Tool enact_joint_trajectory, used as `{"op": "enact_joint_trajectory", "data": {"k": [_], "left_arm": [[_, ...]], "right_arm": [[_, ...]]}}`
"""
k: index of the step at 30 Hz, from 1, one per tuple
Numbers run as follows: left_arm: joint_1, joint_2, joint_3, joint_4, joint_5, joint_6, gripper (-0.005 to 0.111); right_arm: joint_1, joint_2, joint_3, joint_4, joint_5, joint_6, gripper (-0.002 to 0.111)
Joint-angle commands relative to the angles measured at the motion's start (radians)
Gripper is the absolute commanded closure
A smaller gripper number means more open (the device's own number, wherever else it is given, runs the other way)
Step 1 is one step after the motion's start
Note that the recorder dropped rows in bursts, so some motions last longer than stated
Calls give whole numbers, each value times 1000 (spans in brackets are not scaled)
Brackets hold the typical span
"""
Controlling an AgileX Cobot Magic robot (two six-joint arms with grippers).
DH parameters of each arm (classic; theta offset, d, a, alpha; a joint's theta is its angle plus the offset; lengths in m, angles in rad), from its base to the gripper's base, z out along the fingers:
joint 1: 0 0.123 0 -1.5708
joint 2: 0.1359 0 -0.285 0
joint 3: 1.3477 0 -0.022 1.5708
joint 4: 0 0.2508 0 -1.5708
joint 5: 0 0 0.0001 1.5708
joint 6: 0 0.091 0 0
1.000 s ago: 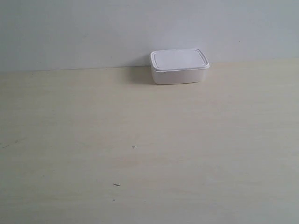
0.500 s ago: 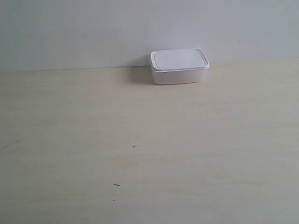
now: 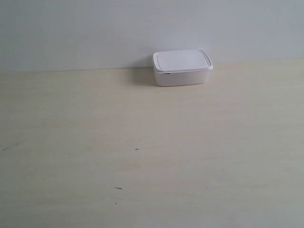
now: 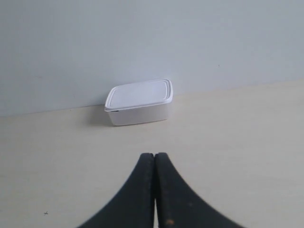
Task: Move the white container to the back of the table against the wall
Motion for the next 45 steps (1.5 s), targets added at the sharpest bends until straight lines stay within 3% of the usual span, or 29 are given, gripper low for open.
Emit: {"op": "enact_joint_trajectory", "data": {"k": [1,7,10,14,19,24,36,45], "left_arm": [[1,-19,49,5,-5,-3,107],[5,-75,145,38,1,-3,107],[55,-78,156,59,65,-3,107],[167,-78,156,59,119,-3,107],[428,-128,168,162,119,-3,107],[543,-197,189,168,119,-3,107],[548,-221,189,168,152,-3,107],[548,-227,189,168,158,-3,107]], "right_arm": [[-3,-51,2,0,-1,-9,108],[-12,-118,2,-3,-1,-9,108],[-59,-122,2,-22,-1,-9,108],[-148,-122,2,-22,-1,-9,108],[-202,-183,102,-22,-28,-9,108],[-202,-250,223,-24,-33,-9,108],[-202,-252,261,-30,-23,-9,108],[-202,-252,358,-127,-204,-9,108]]}}
